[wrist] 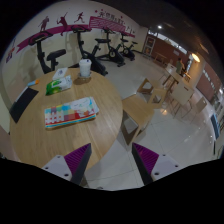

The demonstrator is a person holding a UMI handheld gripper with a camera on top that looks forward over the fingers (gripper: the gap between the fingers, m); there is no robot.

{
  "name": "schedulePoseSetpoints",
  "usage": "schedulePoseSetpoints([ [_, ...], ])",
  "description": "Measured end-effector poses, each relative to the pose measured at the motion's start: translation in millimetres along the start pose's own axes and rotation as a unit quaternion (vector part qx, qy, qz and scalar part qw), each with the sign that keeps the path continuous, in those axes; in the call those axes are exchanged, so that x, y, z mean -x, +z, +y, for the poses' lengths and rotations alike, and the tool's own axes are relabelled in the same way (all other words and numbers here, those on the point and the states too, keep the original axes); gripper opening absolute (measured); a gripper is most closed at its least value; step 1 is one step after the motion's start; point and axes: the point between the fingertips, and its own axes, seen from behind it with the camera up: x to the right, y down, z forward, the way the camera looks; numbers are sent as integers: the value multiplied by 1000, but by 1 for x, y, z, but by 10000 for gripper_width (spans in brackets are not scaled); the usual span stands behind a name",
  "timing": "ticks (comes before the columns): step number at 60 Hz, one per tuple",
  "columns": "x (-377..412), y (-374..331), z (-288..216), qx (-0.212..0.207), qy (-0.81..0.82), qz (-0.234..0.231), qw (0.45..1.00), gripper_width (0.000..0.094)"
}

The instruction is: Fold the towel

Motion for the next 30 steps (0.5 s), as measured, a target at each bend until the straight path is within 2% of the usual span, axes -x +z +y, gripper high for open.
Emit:
schedulePoseSetpoints([
  [17,24,-4,-13,-29,-29,-35,999,853],
  [30,76,-19,-34,-91,-63,-82,990,854],
])
